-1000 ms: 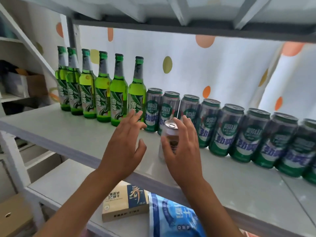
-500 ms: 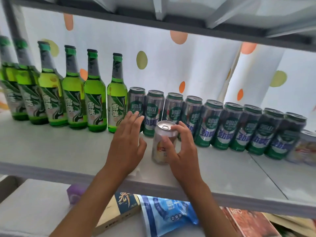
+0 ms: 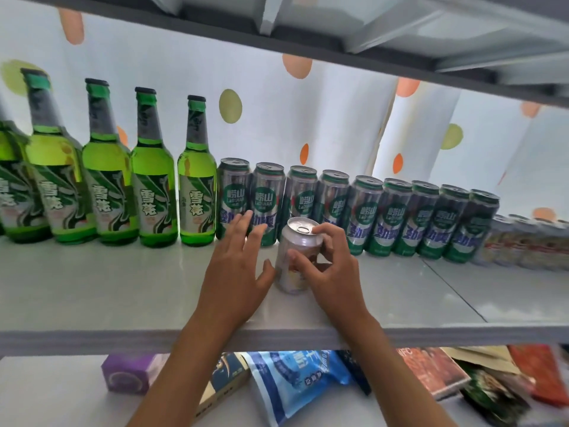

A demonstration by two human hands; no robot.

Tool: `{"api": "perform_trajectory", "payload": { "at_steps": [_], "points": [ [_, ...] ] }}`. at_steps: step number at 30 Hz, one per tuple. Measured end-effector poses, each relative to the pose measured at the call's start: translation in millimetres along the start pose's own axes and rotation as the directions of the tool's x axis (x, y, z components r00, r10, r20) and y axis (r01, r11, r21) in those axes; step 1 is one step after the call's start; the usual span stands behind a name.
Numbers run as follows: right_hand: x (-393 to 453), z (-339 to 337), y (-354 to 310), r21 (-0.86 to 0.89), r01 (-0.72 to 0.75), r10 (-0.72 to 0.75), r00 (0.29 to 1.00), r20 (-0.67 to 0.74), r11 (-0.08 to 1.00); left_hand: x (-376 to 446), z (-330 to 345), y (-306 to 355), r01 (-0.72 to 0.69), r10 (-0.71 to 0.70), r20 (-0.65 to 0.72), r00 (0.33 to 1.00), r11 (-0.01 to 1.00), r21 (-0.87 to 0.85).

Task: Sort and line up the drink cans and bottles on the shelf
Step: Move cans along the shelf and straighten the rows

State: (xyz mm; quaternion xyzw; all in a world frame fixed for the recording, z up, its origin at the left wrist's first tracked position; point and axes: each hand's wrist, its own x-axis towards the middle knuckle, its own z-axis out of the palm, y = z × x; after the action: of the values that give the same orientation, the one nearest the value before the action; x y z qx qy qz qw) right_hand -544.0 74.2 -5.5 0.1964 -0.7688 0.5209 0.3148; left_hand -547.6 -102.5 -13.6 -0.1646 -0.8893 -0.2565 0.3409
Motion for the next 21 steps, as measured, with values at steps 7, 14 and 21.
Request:
{"api": "perform_trajectory", "payload": {
  "at_steps": [7, 14, 21],
  "points": [
    [-3, -1, -7, 0.065, -0.102, 0.109, 0.987, -0.117, 0.993, -3, 3, -3, -0.061, 0.061, 0.01, 0.998, 0.997, -0.048],
    [-20, -7, -22, 0.29, -0.197, 0.275, 0.927, -0.257, 0.936, -7, -2, 0, -0.243, 0.243, 0.021, 0.97, 0.97, 0.014],
    [-32, -66, -37, 0.283, -0.139, 0.23, 0.918, -0.322, 0.949, -3, -6, 19, -0.143, 0.143, 0.053, 0.988, 0.99, 0.001]
  ]
}}
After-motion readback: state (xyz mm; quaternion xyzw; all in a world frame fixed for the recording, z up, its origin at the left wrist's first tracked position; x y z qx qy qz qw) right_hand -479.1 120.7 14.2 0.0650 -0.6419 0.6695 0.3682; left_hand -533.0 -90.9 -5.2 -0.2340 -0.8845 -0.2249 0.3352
